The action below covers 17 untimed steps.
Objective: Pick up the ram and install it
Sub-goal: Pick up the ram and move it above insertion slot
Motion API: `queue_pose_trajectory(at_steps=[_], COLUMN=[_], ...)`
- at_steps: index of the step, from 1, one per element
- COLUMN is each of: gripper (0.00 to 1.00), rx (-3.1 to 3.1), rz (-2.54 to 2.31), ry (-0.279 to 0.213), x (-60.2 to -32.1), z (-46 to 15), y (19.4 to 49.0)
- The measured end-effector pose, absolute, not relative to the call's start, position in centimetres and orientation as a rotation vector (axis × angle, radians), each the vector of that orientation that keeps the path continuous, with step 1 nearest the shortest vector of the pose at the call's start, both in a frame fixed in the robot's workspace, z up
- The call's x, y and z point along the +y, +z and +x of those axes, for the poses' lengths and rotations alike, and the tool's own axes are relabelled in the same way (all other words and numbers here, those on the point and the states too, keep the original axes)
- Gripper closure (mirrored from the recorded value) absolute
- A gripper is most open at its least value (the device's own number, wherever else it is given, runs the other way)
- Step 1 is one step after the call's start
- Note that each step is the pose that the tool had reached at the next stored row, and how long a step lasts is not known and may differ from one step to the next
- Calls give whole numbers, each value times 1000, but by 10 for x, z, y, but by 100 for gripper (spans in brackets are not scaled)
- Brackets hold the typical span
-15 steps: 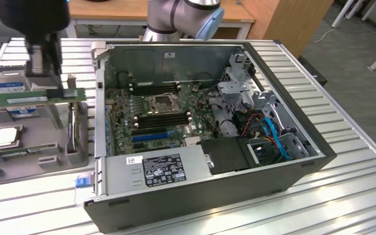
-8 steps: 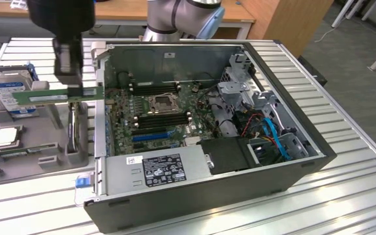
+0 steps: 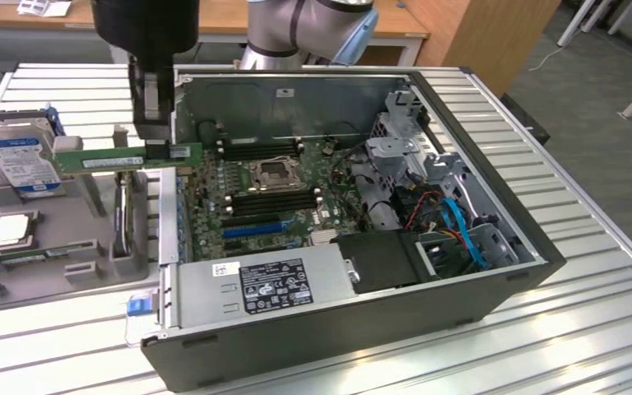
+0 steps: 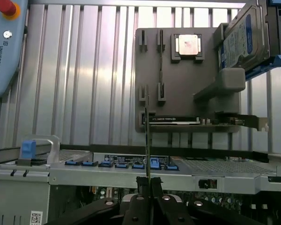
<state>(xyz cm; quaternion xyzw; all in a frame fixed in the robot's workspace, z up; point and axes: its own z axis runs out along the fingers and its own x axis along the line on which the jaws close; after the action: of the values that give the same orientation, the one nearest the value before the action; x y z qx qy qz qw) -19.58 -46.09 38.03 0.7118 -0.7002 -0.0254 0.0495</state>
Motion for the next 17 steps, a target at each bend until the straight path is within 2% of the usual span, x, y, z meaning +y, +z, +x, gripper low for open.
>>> queue_pose_trajectory(at_steps=[17], gripper=[87], rx=[-2130], rz=[2172], ry=[-78], x=[-461], z=[-158], y=[380])
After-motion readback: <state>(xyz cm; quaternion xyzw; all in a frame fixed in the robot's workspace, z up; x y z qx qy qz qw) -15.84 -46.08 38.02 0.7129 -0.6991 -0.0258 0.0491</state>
